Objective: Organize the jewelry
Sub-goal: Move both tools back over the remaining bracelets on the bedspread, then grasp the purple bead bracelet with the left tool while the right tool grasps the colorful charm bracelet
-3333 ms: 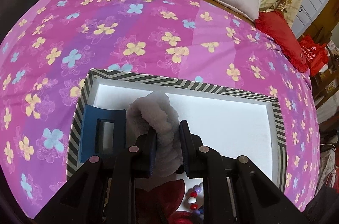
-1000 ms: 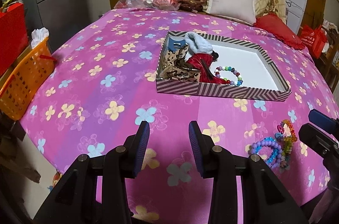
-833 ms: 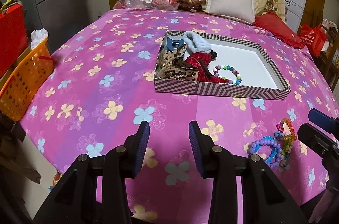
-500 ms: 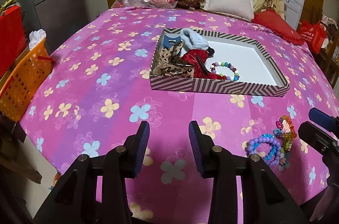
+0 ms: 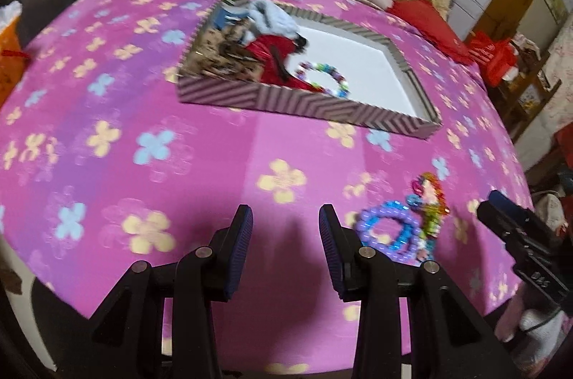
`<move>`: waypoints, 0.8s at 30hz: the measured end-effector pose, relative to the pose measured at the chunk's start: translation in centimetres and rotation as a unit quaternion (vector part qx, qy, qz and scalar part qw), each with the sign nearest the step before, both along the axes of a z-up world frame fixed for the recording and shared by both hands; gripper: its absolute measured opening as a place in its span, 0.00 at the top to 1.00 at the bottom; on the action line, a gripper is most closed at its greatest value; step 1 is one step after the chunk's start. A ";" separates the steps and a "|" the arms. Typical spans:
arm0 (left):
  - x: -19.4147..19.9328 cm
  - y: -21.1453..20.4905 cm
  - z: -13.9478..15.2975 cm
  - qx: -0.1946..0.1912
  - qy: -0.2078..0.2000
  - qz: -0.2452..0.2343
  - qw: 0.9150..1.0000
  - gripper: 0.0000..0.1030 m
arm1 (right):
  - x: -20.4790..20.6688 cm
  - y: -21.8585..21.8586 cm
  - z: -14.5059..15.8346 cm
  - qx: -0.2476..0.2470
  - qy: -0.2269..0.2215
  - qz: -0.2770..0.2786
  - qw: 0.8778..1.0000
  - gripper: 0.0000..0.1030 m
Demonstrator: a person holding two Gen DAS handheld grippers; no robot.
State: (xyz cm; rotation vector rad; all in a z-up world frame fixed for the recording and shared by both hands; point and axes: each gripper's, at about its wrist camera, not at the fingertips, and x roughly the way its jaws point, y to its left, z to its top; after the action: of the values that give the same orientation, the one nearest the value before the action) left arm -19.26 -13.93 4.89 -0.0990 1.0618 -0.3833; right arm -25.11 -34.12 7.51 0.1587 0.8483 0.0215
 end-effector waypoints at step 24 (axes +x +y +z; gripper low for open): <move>-0.2 -7.7 -3.7 0.029 0.016 -0.116 0.993 0.83 | -1.2 -0.5 -2.3 0.020 0.006 0.020 1.000 0.43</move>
State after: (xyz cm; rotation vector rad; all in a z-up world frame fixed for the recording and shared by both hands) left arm -19.49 -21.67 1.18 0.0716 1.1188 -0.5612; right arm -26.35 -34.64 5.18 0.1788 0.8629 0.0751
